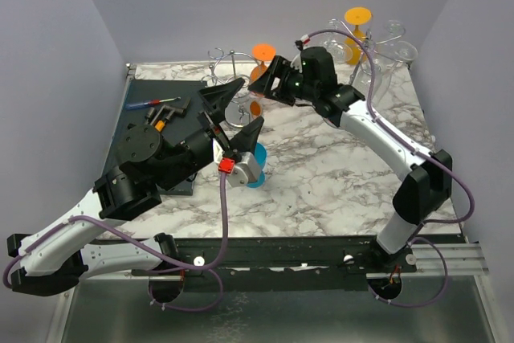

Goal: Place the wine glass upside down on the wine glass rack
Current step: Turn the wine glass upside down at the wine rack, then pick up the wine glass at the center of the board.

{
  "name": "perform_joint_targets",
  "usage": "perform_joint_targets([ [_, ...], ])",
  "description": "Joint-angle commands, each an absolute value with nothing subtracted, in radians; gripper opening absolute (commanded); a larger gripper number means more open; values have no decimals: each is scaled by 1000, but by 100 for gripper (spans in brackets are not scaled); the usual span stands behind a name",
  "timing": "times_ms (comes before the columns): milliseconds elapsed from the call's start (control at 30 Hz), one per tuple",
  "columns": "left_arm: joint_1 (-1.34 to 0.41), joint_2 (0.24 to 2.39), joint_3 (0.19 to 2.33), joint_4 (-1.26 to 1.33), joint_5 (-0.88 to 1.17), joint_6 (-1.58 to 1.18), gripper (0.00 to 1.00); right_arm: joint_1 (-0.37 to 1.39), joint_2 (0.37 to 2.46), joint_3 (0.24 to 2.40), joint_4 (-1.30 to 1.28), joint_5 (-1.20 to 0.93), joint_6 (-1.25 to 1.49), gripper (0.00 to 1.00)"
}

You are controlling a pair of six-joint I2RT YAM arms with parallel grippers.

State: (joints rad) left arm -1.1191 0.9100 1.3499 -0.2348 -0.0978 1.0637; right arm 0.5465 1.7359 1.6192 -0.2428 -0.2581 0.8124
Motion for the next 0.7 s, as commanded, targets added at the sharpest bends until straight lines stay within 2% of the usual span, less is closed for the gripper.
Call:
perform_joint_targets([
  [0,-1115,912,1371,-236,-126,1007,90,697,1629,1572,-402,-60,654,76],
  [167,-1114,929,1406,-226,-166,940,93,844,1612,1551,-599,115,586,76],
  [367,-1115,946,1463,-288,-197,865,90,921,1578,1541,-723,224,580,75],
  [500,-1115,948,1484,-336,-205,825,85,925,1552,1535,-751,263,568,73],
  [667,-1113,953,1499,-388,-219,776,73,925,1581,1511,-750,268,552,70],
])
